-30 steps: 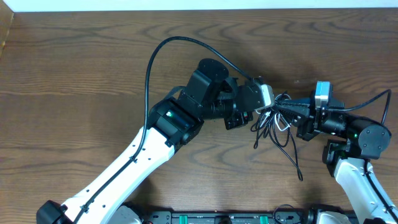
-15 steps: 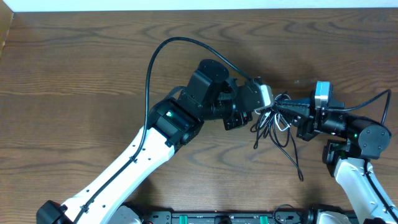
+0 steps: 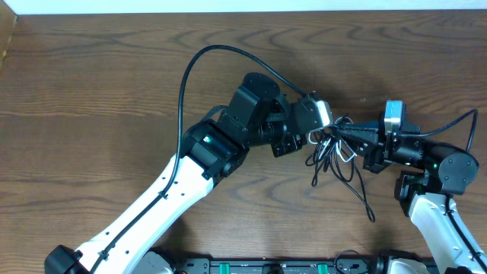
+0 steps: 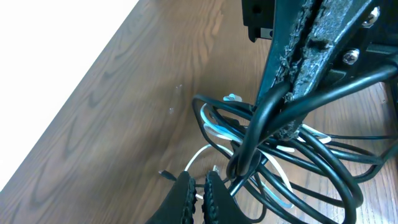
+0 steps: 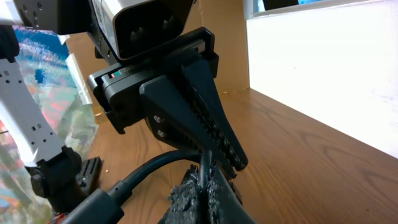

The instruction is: Untangle cables

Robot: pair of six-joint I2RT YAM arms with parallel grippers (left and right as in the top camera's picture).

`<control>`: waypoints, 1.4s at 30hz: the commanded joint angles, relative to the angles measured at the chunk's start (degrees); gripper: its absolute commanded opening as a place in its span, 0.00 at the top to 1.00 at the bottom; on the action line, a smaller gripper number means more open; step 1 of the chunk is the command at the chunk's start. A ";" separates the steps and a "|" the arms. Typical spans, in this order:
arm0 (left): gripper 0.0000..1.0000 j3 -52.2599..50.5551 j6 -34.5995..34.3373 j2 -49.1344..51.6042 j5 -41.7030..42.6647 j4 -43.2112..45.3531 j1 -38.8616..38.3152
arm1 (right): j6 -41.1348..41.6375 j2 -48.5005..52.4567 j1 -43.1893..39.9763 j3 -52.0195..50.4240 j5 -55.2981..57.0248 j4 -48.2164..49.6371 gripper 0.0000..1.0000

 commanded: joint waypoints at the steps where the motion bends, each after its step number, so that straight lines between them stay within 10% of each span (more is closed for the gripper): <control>1: 0.62 1.05 -0.72 -1.11 -0.70 -0.13 0.39 | -0.68 -0.11 -0.42 0.61 0.66 0.37 0.99; 42: 0.66 1.05 -0.74 0.72 21.00 0.70 -0.07 | -0.52 -0.11 -0.39 0.61 5.33 0.37 0.99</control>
